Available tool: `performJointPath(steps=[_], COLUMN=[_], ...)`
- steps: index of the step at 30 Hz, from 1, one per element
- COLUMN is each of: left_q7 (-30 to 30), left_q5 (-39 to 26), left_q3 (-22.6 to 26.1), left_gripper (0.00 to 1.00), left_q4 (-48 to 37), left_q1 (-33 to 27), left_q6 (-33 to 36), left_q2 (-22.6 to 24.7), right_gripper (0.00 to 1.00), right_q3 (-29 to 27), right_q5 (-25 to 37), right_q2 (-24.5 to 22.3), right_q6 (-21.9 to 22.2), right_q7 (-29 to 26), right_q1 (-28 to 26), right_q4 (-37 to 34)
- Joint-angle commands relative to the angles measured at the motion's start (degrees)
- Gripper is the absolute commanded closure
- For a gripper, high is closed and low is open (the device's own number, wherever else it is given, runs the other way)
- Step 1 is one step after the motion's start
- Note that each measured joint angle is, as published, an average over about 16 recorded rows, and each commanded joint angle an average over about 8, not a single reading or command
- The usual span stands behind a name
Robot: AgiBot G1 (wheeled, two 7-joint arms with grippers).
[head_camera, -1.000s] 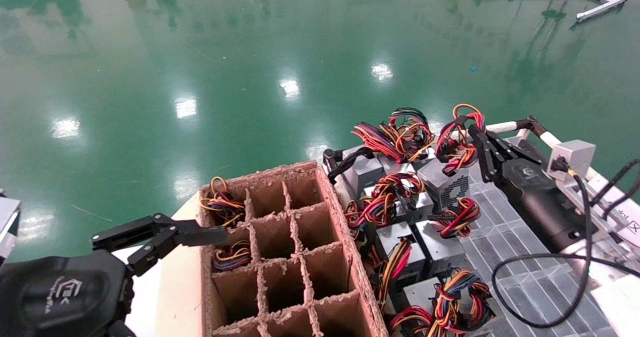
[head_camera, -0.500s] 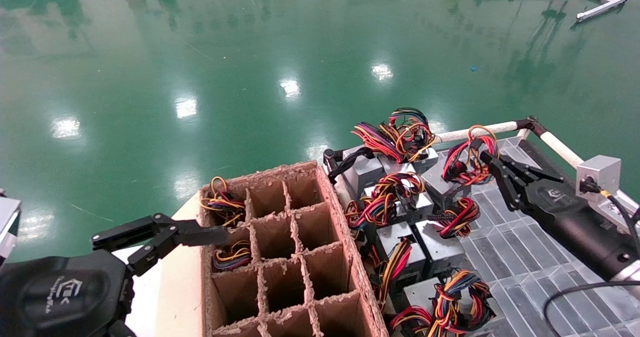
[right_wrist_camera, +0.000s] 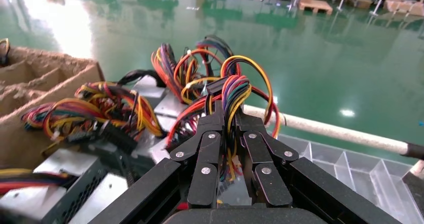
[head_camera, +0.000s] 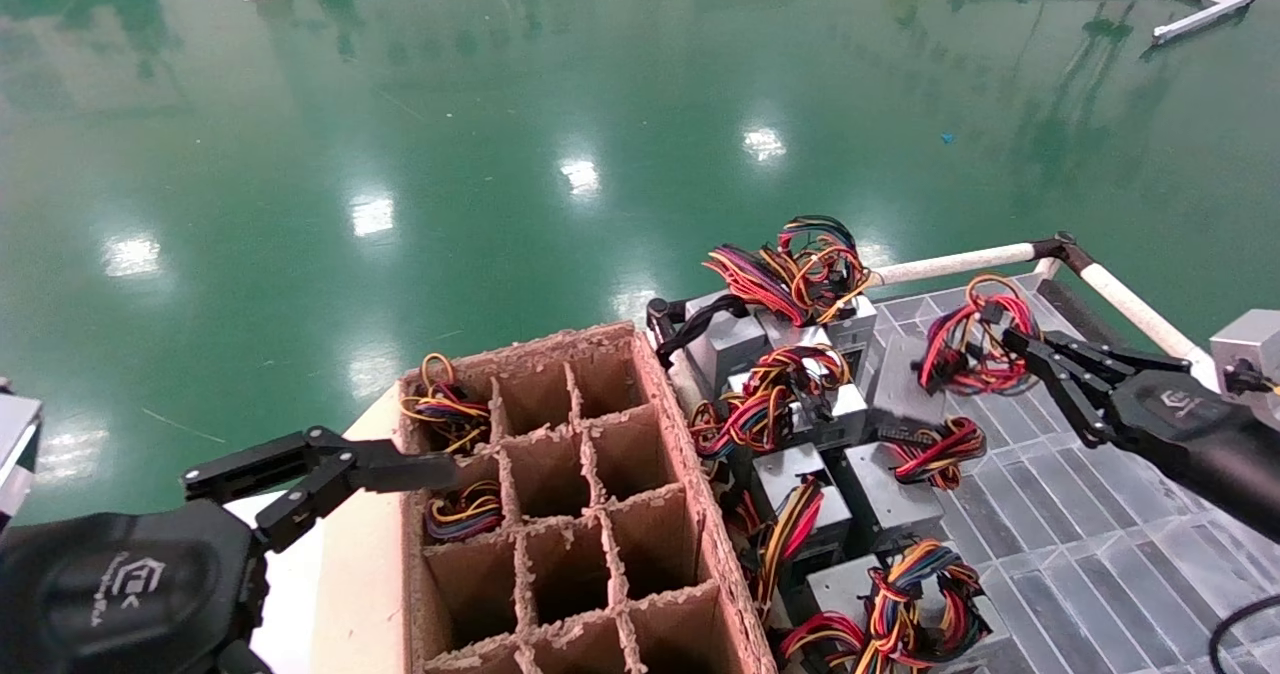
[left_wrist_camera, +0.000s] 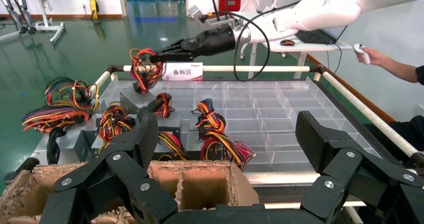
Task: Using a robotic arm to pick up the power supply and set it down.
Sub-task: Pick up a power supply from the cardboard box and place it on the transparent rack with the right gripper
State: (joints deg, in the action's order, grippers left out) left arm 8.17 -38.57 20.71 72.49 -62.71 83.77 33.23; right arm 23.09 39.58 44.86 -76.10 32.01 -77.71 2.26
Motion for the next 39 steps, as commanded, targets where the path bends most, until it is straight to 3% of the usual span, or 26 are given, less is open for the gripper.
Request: performJointPath(steps=[1, 39], left_q7=[0.00, -0.01], left_q5=[0.00, 0.02], left_q3=[0.00, 0.02], left_gripper=[0.00, 0.00], left_q4=[0.00, 0.00], left_q1=[0.00, -0.01], left_q6=[0.00, -0.01], left_q2=[0.00, -0.01], right_gripper=[1.00, 1.00], right_q3=[0.42, 5.04], right_q5=[0.60, 7.50], right_q2=[-0.62, -3.51], right_q6=[-0.37, 3.31], right_q7=[-0.40, -1.85], right_q1=[-0.26, -8.32], right_q4=[0.18, 0.77])
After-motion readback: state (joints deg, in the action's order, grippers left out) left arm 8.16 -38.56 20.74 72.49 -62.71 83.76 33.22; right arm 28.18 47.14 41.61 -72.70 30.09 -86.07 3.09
